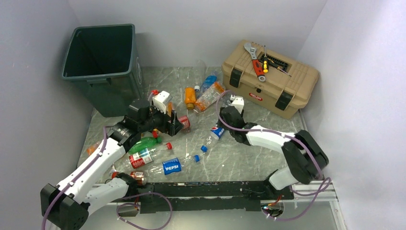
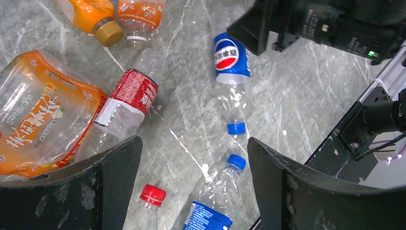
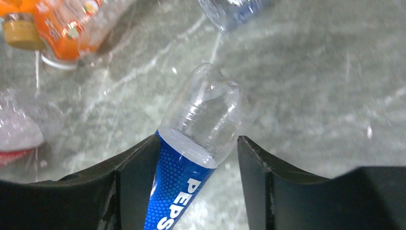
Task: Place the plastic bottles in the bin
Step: Move the plastic bottle to the center of the board.
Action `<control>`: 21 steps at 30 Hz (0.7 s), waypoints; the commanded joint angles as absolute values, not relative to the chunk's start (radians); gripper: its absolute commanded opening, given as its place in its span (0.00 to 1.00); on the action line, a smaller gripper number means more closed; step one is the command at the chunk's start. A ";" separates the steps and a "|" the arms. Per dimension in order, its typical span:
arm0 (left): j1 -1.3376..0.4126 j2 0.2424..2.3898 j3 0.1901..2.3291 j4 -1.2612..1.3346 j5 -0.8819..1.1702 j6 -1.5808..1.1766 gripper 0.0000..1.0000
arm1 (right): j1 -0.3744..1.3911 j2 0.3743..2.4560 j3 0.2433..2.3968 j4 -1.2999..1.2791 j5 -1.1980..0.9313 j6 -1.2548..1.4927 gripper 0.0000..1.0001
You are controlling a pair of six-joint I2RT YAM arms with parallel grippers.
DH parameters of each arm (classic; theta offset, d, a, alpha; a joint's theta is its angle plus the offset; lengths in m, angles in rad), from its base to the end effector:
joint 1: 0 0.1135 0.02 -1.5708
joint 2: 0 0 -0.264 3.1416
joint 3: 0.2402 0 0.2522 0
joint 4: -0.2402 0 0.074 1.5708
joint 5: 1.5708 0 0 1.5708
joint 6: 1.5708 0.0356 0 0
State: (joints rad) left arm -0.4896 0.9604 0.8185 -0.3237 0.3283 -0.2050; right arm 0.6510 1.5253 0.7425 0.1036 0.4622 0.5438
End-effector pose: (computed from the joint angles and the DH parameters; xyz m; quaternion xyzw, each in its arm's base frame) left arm 0.1851 -0.1117 0.3062 0.2040 0.8191 -0.3070 0.4396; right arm 0.2533 0.1730 0.1805 0.0516 0.8823 0.0652 0.4633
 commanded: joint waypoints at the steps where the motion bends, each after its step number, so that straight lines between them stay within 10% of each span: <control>1: -0.509 0.969 0.866 -0.333 0.315 -0.197 0.86 | 0.666 1.361 0.646 0.007 0.469 0.604 0.68; 11: -0.531 0.966 0.868 -0.345 0.280 -0.185 0.86 | 0.653 1.111 0.637 -0.225 0.417 0.640 0.97; 21: -0.548 0.944 0.870 -0.344 0.293 -0.178 0.86 | 0.629 1.123 0.745 -0.141 0.256 0.329 0.97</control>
